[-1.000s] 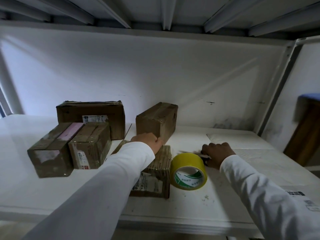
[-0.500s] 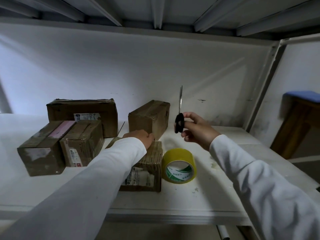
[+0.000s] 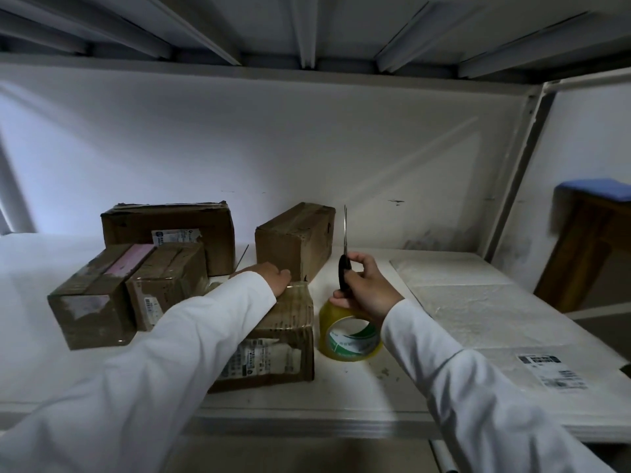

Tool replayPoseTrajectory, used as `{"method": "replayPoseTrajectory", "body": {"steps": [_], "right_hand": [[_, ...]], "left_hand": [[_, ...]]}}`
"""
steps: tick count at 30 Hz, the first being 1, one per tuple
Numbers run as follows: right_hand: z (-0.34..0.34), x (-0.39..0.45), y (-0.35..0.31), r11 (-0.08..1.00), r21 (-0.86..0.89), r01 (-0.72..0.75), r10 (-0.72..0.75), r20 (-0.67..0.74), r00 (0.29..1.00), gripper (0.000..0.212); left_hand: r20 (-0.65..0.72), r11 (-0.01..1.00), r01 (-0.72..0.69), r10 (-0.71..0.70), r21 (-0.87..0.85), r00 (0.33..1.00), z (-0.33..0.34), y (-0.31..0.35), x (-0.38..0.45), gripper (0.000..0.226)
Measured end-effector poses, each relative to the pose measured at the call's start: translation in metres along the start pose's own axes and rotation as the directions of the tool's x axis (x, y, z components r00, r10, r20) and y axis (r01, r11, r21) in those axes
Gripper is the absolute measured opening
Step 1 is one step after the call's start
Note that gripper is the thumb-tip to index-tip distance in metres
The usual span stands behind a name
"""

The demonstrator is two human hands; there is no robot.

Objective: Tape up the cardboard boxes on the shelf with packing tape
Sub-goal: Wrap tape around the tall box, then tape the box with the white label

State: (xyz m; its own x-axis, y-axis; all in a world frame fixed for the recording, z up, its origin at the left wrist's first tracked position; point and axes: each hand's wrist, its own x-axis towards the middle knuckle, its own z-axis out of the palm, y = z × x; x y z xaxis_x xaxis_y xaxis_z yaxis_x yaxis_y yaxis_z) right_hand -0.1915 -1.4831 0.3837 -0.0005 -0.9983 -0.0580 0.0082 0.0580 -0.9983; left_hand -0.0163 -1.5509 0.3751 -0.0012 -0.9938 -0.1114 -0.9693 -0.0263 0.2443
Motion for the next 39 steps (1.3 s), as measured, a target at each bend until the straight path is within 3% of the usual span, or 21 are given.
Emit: {"method": "replayPoseTrajectory", "body": {"steps": [4, 7, 10, 18, 20, 23, 26, 29, 31, 34, 39], "right_hand": [[-0.008, 0.003, 0.002, 1.000, 0.019, 0.011, -0.010, -0.010, 1.000, 0.035], [-0.016, 0.005, 0.002, 0.998, 0.059, -0.023, 0.026, -0.037, 0.999, 0.037], [-0.021, 0.005, 0.001, 0.992, 0.122, -0.040, 0.046, -0.045, 0.998, 0.037], [-0.018, 0.015, 0.006, 0.936, 0.345, -0.075, 0.099, -0.052, 0.994, 0.021], [-0.015, 0.014, 0.002, 0.948, 0.309, -0.078, 0.093, -0.034, 0.995, 0.020], [-0.017, 0.006, -0.006, 0.992, 0.095, -0.085, 0.088, -0.027, 0.996, 0.026], [-0.031, -0.011, -0.025, 0.980, -0.137, -0.146, 0.160, 0.100, 0.982, 0.055], [-0.053, -0.030, -0.039, 0.915, -0.302, -0.267, 0.372, 0.381, 0.846, 0.098], [-0.065, -0.043, -0.038, 0.865, -0.424, -0.267, 0.471, 0.507, 0.722, 0.109], [-0.070, -0.054, -0.018, 0.837, -0.478, -0.267, 0.532, 0.593, 0.605, 0.106], [-0.054, -0.058, 0.007, 0.859, -0.435, -0.269, 0.509, 0.668, 0.543, 0.096]], "left_hand": [[0.143, 1.000, -0.016, 0.017, -0.009, 0.990, -0.016, 0.015, -0.002, 0.064], [0.147, 0.977, -0.185, 0.199, -0.101, 0.969, -0.025, 0.032, -0.005, 0.056], [0.239, 0.949, -0.267, 0.301, -0.167, 0.923, -0.015, 0.051, -0.012, 0.047], [0.286, 0.929, -0.270, 0.339, -0.255, 0.896, -0.001, 0.044, -0.004, 0.047], [0.277, 0.929, -0.267, 0.335, -0.256, 0.900, -0.001, 0.045, -0.005, 0.048], [0.312, 0.951, -0.250, 0.297, -0.182, 0.902, -0.003, 0.049, -0.004, 0.053], [0.362, 0.970, -0.224, 0.243, -0.093, 0.900, -0.003, 0.051, 0.001, 0.058], [0.380, 0.979, -0.151, 0.192, -0.135, 0.905, -0.001, 0.049, 0.008, 0.059], [0.370, 0.978, -0.115, 0.172, -0.172, 0.913, -0.001, 0.050, 0.008, 0.081], [0.389, 0.980, -0.092, 0.156, -0.177, 0.908, -0.002, 0.051, 0.006, 0.118], [0.320, 0.980, -0.089, 0.144, -0.178, 0.937, 0.003, 0.052, 0.007, 0.094]]}}
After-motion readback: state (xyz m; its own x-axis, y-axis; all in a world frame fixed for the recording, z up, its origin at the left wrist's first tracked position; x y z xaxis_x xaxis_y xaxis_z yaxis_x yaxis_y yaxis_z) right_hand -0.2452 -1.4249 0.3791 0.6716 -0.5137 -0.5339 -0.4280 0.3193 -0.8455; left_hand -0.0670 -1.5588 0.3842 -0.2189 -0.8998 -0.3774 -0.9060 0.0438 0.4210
